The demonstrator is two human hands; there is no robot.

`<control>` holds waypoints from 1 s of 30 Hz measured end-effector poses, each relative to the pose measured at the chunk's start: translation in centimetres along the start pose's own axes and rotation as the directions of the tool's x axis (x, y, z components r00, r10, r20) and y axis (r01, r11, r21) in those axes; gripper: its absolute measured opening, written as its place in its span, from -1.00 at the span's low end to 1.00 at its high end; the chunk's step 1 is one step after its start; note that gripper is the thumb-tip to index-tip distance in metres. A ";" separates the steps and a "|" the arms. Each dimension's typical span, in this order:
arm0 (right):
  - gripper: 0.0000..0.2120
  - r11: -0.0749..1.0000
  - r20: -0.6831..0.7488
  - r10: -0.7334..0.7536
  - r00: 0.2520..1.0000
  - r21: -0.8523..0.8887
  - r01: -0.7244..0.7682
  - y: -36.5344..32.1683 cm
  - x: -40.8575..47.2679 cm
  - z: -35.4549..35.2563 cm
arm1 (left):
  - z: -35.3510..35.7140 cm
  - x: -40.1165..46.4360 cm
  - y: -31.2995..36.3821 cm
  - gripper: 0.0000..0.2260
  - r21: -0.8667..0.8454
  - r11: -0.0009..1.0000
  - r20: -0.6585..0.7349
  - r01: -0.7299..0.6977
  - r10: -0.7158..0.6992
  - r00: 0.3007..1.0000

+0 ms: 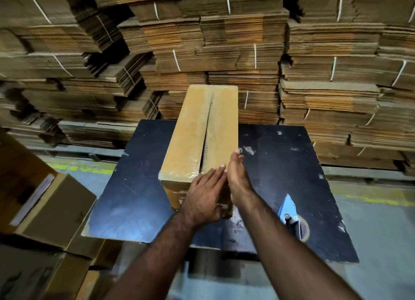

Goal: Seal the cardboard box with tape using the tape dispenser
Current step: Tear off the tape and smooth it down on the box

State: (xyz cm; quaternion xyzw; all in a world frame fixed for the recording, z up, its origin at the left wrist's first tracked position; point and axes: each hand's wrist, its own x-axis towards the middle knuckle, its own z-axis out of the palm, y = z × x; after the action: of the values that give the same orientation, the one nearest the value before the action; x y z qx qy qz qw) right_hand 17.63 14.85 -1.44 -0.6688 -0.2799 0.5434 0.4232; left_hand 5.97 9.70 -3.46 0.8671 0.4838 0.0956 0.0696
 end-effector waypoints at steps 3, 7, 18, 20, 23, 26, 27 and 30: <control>-0.25 0.955 0.043 -0.127 0.991 -0.266 0.134 -0.5 0.3 -0.6 | -1.1 0.1 -0.1 -0.12 -0.031 0.999 0.081 -0.035 0.037 0.996; -0.33 0.511 0.104 -0.638 0.763 -0.684 0.521 1.6 -2.5 -1.6 | -1.0 -1.5 -3.1 -0.41 -0.039 0.990 -0.115 -0.137 0.131 0.985; -0.42 -0.188 0.450 -0.666 0.595 -0.873 0.450 5.9 -1.2 -1.2 | -0.2 -1.7 -12.3 -0.53 0.205 0.967 -0.209 -0.149 0.192 0.959; -0.45 -0.246 0.506 -0.655 0.561 -0.845 0.475 5.7 -0.8 -1.8 | -0.6 -2.2 -13.6 -0.49 0.189 0.954 -0.184 -0.232 0.266 0.946; -0.41 -0.217 0.510 -0.630 0.585 -0.840 0.498 5.5 -1.1 -2.1 | -1.5 -3.2 -15.2 -0.49 0.126 0.956 -0.123 -0.264 0.279 0.952; -0.34 -0.134 0.426 -0.663 0.616 -0.877 0.461 4.9 -2.0 -1.0 | -2.0 -2.9 -15.3 -0.47 0.067 0.971 -0.135 -0.230 0.237 0.962; -0.34 -0.110 0.394 -0.684 0.613 -0.887 0.448 4.8 -2.4 -0.1 | -2.1 -2.7 -15.4 -0.44 0.064 0.974 -0.143 -0.216 0.224 0.964; -0.38 -0.088 0.371 -0.712 0.597 -0.890 0.448 4.6 -2.8 3.3 | -1.8 -1.8 -15.8 -0.42 0.051 0.980 -0.174 -0.193 0.199 0.964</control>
State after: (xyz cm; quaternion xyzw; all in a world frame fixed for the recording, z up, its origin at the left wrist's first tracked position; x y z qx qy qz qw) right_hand 13.31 11.18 -4.29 -0.6358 -0.7543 -0.0628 0.1510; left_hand -8.42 16.45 -5.27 0.8997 0.4015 0.1709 0.0017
